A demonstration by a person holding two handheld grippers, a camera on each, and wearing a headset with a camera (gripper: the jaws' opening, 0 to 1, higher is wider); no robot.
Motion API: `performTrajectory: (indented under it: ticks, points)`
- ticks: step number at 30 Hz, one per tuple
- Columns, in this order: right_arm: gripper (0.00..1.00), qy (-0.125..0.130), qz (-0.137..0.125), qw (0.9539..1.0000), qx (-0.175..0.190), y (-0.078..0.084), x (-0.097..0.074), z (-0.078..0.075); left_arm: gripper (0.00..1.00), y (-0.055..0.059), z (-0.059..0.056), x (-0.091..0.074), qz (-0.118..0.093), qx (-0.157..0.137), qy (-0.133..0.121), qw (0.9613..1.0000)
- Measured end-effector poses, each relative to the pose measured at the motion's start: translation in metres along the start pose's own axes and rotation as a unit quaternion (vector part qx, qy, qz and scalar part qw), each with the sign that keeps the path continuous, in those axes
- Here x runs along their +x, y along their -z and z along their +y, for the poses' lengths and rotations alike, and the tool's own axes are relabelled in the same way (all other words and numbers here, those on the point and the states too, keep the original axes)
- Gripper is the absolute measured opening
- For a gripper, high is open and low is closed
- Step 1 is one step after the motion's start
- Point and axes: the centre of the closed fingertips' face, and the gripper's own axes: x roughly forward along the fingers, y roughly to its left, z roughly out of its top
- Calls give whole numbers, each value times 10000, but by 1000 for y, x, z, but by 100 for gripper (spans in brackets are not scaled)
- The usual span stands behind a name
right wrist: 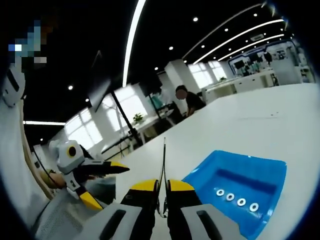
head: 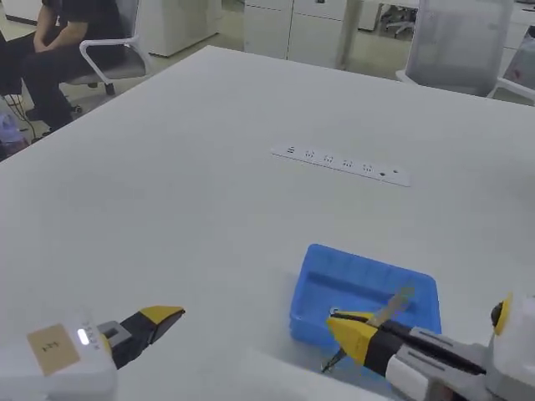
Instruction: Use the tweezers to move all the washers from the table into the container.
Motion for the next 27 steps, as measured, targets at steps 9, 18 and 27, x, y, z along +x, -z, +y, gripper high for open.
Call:
performTrajectory:
  ticks: [9,18,27]
  points:
    - [4,188,-133,9993,-288,-28,21,-18,78,0,1,0,2,-9,-20,10000]
    - [4,640,93,9962,-589,-24,40,-48,78,0,2,0,4,-5,-27,10000]
    - [4,835,197,9944,-622,-17,52,-74,78,0,2,0,-6,-15,-32,10000]
